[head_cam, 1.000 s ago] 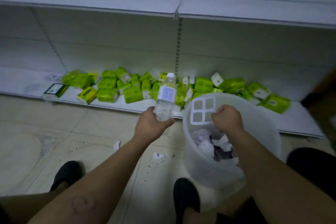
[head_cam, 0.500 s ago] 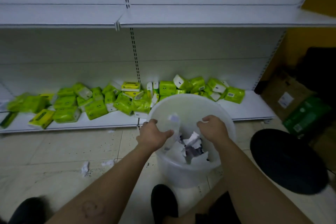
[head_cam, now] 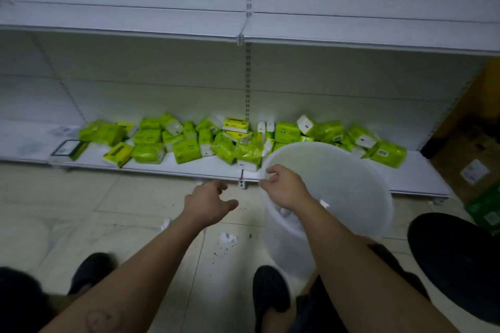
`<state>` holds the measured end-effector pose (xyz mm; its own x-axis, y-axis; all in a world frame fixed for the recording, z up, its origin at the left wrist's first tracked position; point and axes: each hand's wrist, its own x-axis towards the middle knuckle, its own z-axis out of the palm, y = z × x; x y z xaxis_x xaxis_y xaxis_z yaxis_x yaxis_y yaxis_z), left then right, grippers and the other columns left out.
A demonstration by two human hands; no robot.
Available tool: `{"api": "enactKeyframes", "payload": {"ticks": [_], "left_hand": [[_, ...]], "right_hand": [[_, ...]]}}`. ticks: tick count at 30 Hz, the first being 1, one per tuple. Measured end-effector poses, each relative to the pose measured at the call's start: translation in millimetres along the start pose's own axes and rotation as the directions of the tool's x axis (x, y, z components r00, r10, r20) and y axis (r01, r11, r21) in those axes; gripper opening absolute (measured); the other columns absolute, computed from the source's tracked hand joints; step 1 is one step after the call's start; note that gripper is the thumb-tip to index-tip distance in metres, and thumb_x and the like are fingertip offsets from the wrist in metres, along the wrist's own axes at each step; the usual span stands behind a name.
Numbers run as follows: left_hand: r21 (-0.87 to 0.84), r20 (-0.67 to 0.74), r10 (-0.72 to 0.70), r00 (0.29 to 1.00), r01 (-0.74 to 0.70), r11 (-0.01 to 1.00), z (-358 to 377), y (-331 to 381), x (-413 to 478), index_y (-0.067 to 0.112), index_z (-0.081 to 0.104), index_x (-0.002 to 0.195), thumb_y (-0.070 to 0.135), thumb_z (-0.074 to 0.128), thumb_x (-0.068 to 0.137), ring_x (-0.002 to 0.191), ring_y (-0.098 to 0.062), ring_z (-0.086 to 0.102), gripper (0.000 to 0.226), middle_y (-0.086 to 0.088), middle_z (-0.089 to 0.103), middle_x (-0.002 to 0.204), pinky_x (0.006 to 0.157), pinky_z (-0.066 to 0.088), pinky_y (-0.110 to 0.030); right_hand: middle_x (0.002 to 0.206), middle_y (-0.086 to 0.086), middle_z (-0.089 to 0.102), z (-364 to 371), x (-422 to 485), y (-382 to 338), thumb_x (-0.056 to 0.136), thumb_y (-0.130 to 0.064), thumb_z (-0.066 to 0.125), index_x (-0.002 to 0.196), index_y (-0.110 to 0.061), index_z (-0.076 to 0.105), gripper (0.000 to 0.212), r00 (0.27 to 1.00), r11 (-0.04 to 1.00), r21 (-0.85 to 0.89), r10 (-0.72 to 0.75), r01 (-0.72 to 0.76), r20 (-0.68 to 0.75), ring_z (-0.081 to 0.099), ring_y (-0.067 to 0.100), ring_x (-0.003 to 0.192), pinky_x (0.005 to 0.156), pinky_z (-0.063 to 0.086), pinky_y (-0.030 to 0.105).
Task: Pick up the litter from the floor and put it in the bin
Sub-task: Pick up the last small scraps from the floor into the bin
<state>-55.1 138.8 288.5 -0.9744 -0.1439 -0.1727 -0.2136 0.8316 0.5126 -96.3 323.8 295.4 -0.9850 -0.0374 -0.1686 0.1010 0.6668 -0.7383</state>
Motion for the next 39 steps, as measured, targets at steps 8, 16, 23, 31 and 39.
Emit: {"api": "enactKeyframes", "payload": {"ticks": [8, 16, 23, 31, 39], "left_hand": [[-0.049, -0.007, -0.189, 0.982, 0.188, 0.981, -24.2, -116.3, -6.0, 0.02, 0.057, 0.123, 0.046, 0.068, 0.079, 0.113, -0.023, 0.058, 0.052, -0.002, 0.063, 0.124, 0.096, 0.046, -0.038], [-0.024, 0.15, -0.361, 0.92, 0.369, 0.929, 22.7, -219.3, 33.3, 0.017, 0.057, 0.125, 0.046, 0.063, 0.081, 0.115, -0.023, 0.056, 0.053, -0.005, 0.06, 0.129, 0.094, 0.047, -0.035], [-0.094, 0.265, -0.453, 0.851, 0.491, 0.866, 86.8, -296.4, 100.3, 0.017, 0.059, 0.123, 0.042, 0.066, 0.082, 0.109, -0.026, 0.058, 0.048, -0.011, 0.053, 0.131, 0.088, 0.044, -0.03], [0.144, 0.288, -0.266, 0.92, 0.233, 0.962, 169.4, -362.8, 187.9, 0.029, 0.03, 0.145, 0.044, 0.06, 0.085, 0.146, -0.036, 0.012, 0.068, -0.014, 0.011, 0.16, 0.112, 0.032, -0.05], [-0.021, 0.07, -0.271, 0.96, 0.273, 0.962, 214.3, -372.0, 164.8, 0.017, 0.068, 0.103, 0.01, 0.055, 0.091, 0.089, -0.016, 0.06, 0.018, -0.007, 0.067, 0.109, 0.079, 0.053, -0.026]], "right_hand": [[0.127, 0.009, 0.061, 83.3, 8.1, -37.3, 0.083, -0.034, 0.063, 0.129, -0.018, 0.055, 0.049, 0.956, 0.959, -0.252, -0.056, 0.133, 0.289, 0.057, 0.025, 0.116, 0.093, 0.044, 0.028], [0.132, 0.012, 0.057, 175.1, 47.7, -15.2, 0.089, -0.029, 0.056, 0.131, -0.012, 0.051, 0.046, 0.86, 0.878, -0.453, 0.105, 0.156, 0.499, 0.055, 0.027, 0.118, 0.094, 0.043, 0.03], [0.137, 0.01, 0.048, 282.3, 99.5, 20.7, 0.092, -0.03, 0.052, 0.13, -0.016, 0.054, 0.041, 0.792, 0.839, -0.518, 0.2, 0.166, 0.577, 0.055, 0.027, 0.116, 0.093, 0.045, 0.031], [0.162, 0.007, -0.005, 396.8, 169.2, 62.5, 0.087, -0.026, 0.061, 0.14, -0.027, 0.044, 0.055, 0.733, 0.813, -0.536, 0.219, 0.228, 0.644, 0.01, 0.032, 0.148, 0.114, 0.032, 0.046], [0.135, 0.012, 0.051, 418.3, 160.9, 90.7, 0.089, -0.005, 0.054, 0.121, -0.005, 0.06, 0.033, 0.818, 0.843, -0.509, 0.163, 0.174, 0.551, 0.05, 0.027, 0.125, 0.103, 0.045, 0.034]]}}
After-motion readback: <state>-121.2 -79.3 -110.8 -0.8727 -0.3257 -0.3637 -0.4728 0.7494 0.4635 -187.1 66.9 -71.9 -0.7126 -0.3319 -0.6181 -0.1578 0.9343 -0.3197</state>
